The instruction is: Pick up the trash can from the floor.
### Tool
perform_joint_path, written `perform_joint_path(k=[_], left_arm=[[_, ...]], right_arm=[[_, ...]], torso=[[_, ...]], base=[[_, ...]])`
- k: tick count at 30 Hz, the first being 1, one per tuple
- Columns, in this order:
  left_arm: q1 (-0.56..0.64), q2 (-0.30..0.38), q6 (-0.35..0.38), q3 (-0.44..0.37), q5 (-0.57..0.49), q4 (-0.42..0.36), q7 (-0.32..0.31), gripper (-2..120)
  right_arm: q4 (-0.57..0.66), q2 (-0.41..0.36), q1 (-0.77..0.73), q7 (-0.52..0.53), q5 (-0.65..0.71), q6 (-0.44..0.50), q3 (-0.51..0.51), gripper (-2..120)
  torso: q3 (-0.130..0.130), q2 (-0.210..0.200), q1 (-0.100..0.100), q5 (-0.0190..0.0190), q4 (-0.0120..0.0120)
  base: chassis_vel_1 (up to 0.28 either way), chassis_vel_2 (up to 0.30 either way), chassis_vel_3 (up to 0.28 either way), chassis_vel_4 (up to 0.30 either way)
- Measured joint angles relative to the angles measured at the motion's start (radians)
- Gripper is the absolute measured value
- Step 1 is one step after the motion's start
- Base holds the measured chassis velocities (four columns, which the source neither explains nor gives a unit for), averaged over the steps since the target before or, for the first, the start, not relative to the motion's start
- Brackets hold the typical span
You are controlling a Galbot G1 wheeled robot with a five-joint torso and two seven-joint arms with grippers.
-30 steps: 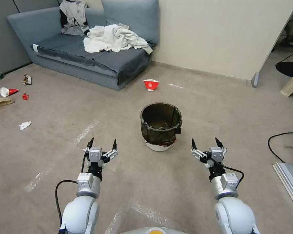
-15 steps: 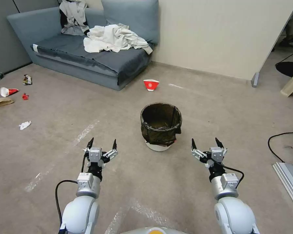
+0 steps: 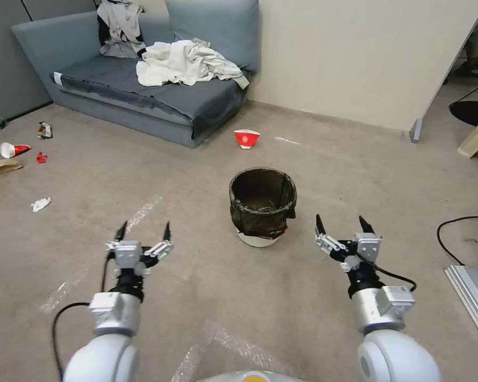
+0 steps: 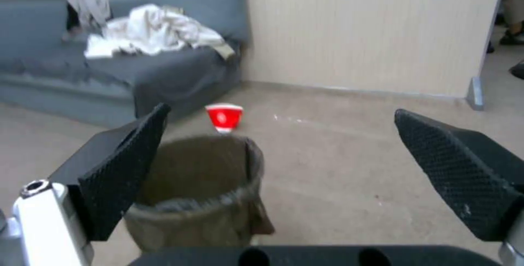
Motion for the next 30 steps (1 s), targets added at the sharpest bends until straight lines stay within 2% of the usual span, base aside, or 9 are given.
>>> perform_joint_path(k=[2,4,8,10,30], left_arm=[[0.015,0.005,0.004,-0.008,-0.008,-0.023,-0.005,100],[0.054,0.018,0.014,-0.03,-0.031,-0.09,-0.019,100],[0.089,0.03,0.023,-0.049,-0.051,-0.146,-0.031,100],[0.168,0.052,0.046,-0.087,-0.101,-0.226,-0.062,100],[0.173,0.044,0.059,-0.087,-0.093,-0.219,-0.072,100]], right_arm=[[0.034,-0.004,-0.016,0.004,0.025,-0.001,-0.002,100],[0.049,-0.022,-0.028,0.006,0.052,0.002,-0.003,100],[0.05,-0.026,-0.03,0.006,0.057,0.002,-0.005,100],[0.048,-0.031,-0.028,0.005,0.058,-0.005,-0.009,100],[0.038,-0.035,-0.026,0.017,0.055,-0.02,-0.013,100]], torso=[[0.0,0.0,0.0,-0.0013,-0.0002],[0.0,0.0,0.0,0.0005,0.0],[0.0,0.0,0.0,0.0001,0.0004],[0.0,0.0,0.0,-0.0001,0.0005],[0.0,0.0,0.0,0.0002,0.0002]], base=[[0.0,0.0,0.0,0.0],[0.0,0.0,0.0,0.0],[0.0,0.0,0.0,0.0],[0.0,0.0,0.0,0.0],[0.0,0.0,0.0,0.0]])
